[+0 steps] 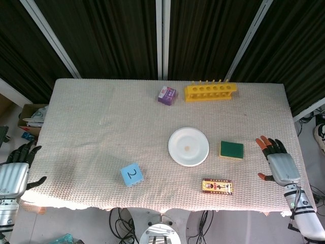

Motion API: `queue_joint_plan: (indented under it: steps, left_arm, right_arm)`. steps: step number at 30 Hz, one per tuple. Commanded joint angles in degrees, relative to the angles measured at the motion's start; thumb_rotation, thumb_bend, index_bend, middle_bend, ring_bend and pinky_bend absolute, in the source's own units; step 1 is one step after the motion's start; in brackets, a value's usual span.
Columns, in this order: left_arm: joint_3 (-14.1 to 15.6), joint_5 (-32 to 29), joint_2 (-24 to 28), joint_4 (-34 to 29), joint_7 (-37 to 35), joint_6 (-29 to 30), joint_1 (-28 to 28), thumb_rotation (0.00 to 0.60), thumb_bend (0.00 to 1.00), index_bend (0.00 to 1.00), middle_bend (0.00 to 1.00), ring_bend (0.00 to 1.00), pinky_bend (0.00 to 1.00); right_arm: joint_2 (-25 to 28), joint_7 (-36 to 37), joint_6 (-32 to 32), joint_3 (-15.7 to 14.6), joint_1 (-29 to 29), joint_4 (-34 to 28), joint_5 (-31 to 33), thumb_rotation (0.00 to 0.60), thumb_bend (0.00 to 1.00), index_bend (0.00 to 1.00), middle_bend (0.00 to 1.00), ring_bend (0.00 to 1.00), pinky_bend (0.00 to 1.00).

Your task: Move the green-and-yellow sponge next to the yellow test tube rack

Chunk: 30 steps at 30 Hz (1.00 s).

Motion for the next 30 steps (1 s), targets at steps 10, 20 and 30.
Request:
queue_joint_plan:
  steps: [10,20,30]
  left_arm:
    - [1.02,-1.62,1.08,-0.71,-1.18,-1.29,1.01,0.600,0.00,0.16,0.07,0.08,0.16]
    - [1.18,-1.65,1.32,-0.29,-1.77,-2.14,0.90,0.600,0.00,0.16,0.07,0.08,0.16]
    - [1.30,-1.53,1.75,-0.14,-2.29,-2.11,1.14,0.600,0.00,0.17,0.07,0.08,0.16]
  right_arm:
    - [-8.30,-6.04,-16.01,3.91,12.12,6.54,16.32,0.600,0.09,0.04,0.12,0.00,0.00]
    - [-11.22,-8.88,-17.91,2.91,15.55,8.92,20.39,0.600,0.12,0.16,0.21,0.00,0.00]
    - [-11.02,-13.05,-16.15,1.15,16.92,8.39,22.35,0.600,0.18,0.20,0.25,0.00,0.00]
